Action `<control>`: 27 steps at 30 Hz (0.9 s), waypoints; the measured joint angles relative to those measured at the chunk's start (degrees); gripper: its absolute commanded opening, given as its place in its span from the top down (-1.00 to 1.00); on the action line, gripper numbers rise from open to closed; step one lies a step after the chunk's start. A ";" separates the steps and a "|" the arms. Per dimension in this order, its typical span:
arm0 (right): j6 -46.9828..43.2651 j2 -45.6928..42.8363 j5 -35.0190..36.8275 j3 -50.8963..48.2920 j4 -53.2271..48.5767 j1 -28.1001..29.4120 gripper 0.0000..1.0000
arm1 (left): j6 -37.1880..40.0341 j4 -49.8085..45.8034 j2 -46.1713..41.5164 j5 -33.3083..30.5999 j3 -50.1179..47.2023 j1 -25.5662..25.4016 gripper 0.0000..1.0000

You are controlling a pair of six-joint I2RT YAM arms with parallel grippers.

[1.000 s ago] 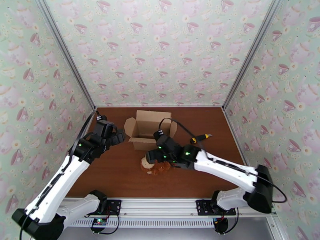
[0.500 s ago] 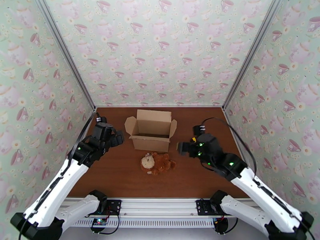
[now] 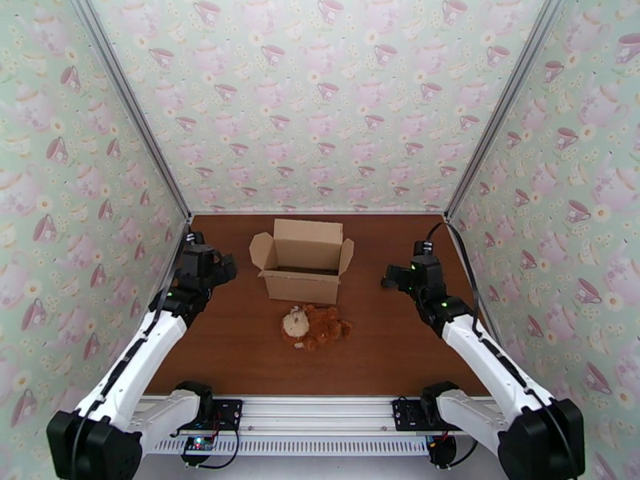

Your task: Unpack the express box

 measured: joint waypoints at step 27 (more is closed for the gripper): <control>-11.02 25.49 -4.57 -12.96 52.17 -6.99 -1.00 | 15.06 61.42 24.61 10.05 -25.49 7.28 -1.00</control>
